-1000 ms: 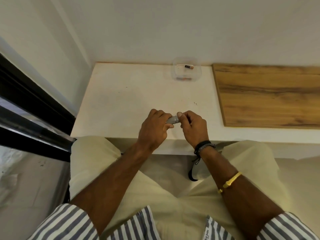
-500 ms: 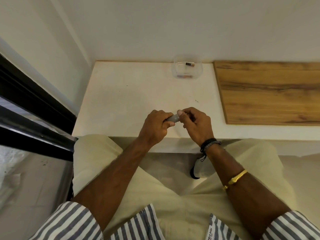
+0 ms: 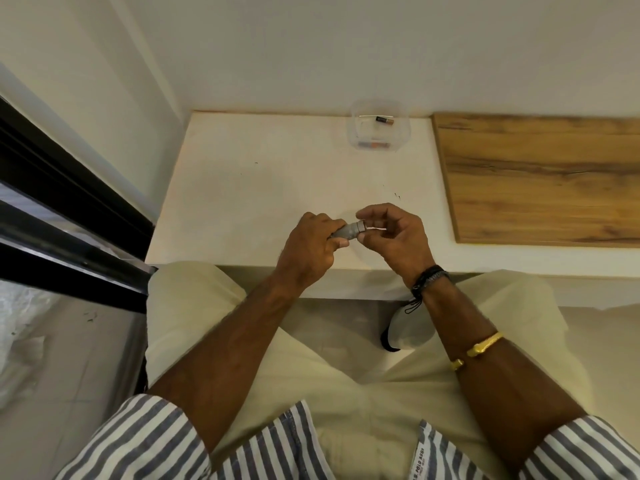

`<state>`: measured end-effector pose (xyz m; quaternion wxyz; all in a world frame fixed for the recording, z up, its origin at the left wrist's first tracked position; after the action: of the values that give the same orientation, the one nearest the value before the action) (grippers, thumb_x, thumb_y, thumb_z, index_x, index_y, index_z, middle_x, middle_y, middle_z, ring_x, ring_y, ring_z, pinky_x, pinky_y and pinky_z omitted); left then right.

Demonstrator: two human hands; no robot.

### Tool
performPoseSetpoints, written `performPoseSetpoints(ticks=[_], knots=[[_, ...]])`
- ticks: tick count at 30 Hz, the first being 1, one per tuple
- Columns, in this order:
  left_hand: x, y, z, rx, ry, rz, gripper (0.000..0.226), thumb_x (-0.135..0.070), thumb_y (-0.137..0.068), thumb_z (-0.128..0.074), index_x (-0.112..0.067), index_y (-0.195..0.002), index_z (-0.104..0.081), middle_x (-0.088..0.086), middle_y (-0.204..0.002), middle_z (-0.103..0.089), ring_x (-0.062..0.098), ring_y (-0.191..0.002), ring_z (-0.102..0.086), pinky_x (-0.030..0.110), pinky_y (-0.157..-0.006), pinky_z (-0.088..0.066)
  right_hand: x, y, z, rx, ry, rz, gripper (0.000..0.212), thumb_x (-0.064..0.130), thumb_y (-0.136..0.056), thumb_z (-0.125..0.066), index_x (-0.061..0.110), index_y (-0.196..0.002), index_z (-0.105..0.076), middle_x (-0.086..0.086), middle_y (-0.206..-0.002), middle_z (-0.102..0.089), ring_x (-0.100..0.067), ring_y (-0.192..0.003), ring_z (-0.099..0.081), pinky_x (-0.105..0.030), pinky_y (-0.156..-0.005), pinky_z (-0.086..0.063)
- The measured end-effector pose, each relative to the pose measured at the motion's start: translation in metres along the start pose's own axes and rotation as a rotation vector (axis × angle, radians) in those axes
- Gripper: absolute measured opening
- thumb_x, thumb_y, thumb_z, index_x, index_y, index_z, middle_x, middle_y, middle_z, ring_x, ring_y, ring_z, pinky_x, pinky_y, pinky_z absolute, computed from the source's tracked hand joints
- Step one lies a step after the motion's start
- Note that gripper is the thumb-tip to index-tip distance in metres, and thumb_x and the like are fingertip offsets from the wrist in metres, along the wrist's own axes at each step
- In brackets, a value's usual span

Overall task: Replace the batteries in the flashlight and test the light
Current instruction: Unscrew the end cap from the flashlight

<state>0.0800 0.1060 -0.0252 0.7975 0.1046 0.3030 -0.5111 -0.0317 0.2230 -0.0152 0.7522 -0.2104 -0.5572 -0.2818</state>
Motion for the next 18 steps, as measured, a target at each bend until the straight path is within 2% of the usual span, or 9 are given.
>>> performPoseSetpoints(ticks=[3,5,7,10,12,14,16,18], knots=[[-0.003,0.001,0.001,-0.013,-0.002,-0.015,0.021,-0.026,-0.093,-0.062,-0.013,-0.109,-0.068,0.005,-0.092,-0.068,0.017,-0.084,-0.045,0.032,-0.070,-0.040,-0.009,0.001,0.005,-0.080,0.073,-0.112,0.019,0.038,-0.092,-0.072,0.022,-0.102,-0.073,0.005,-0.095,-0.076,-0.011,-0.082,-0.074,-0.030,-0.068,-0.062],[-0.004,0.001,0.000,-0.008,-0.011,-0.024,0.023,-0.026,-0.093,-0.061,-0.013,-0.110,-0.068,0.005,-0.094,-0.068,0.017,-0.085,-0.045,0.033,-0.071,-0.042,-0.011,0.003,0.005,-0.087,0.161,-0.114,0.023,0.049,-0.094,-0.066,0.026,-0.090,-0.072,0.010,-0.078,-0.074,-0.005,-0.066,-0.071,-0.024,-0.058,-0.057],[-0.004,0.002,-0.002,0.006,-0.014,-0.024,0.023,-0.025,-0.093,-0.062,-0.013,-0.113,-0.067,0.006,-0.097,-0.069,0.016,-0.086,-0.045,0.033,-0.072,-0.042,-0.008,0.004,0.004,-0.069,0.204,-0.054,0.019,0.045,-0.095,-0.066,0.029,-0.088,-0.071,0.013,-0.072,-0.071,-0.003,-0.062,-0.068,-0.018,-0.056,-0.054],[-0.003,0.003,-0.001,0.000,-0.005,-0.023,0.023,-0.023,-0.094,-0.063,-0.012,-0.113,-0.068,0.007,-0.098,-0.069,0.017,-0.086,-0.046,0.033,-0.072,-0.041,-0.002,0.003,0.003,-0.019,0.192,0.030,0.012,0.026,-0.094,-0.071,0.020,-0.104,-0.074,0.004,-0.089,-0.074,-0.009,-0.079,-0.070,-0.024,-0.067,-0.060],[-0.002,0.003,0.000,-0.001,-0.005,-0.024,0.024,-0.023,-0.094,-0.063,-0.011,-0.114,-0.068,0.009,-0.098,-0.070,0.017,-0.086,-0.046,0.032,-0.073,-0.040,0.001,0.003,0.002,0.028,0.193,0.066,0.020,0.008,-0.091,-0.073,0.016,-0.109,-0.074,0.001,-0.103,-0.073,-0.015,-0.096,-0.069,-0.031,-0.081,-0.061],[-0.003,0.003,-0.001,0.009,-0.011,-0.029,0.026,-0.023,-0.094,-0.063,-0.010,-0.115,-0.068,0.010,-0.099,-0.069,0.018,-0.087,-0.046,0.033,-0.074,-0.040,0.005,0.005,0.000,0.060,0.171,0.072,0.033,-0.007,-0.085,-0.069,0.017,-0.107,-0.073,0.001,-0.108,-0.072,-0.018,-0.104,-0.067,-0.033,-0.086,-0.060],[-0.005,0.003,-0.002,0.014,-0.020,-0.036,0.026,-0.023,-0.094,-0.062,-0.011,-0.116,-0.067,0.009,-0.100,-0.069,0.018,-0.088,-0.045,0.033,-0.074,-0.040,0.004,0.005,-0.001,0.043,0.121,0.028,0.037,-0.005,-0.082,-0.066,0.020,-0.108,-0.071,0.002,-0.109,-0.072,-0.020,-0.104,-0.068,-0.036,-0.083,-0.061],[-0.006,0.003,-0.003,0.008,-0.022,-0.036,0.025,-0.023,-0.094,-0.062,-0.012,-0.116,-0.067,0.008,-0.100,-0.069,0.018,-0.088,-0.046,0.034,-0.075,-0.043,-0.001,0.005,0.002,-0.034,0.110,-0.050,0.020,0.014,-0.090,-0.069,0.025,-0.106,-0.068,0.005,-0.104,-0.072,-0.018,-0.093,-0.071,-0.035,-0.076,-0.061]])
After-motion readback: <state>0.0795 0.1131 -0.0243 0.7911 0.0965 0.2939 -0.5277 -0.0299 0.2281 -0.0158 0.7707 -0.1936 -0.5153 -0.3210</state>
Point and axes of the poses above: each hand's wrist, its own y-axis away from the middle knuckle, its own z-axis out of the back of the hand, x = y × z, the point moved 8 cm from there along -y, towards the middle knuckle
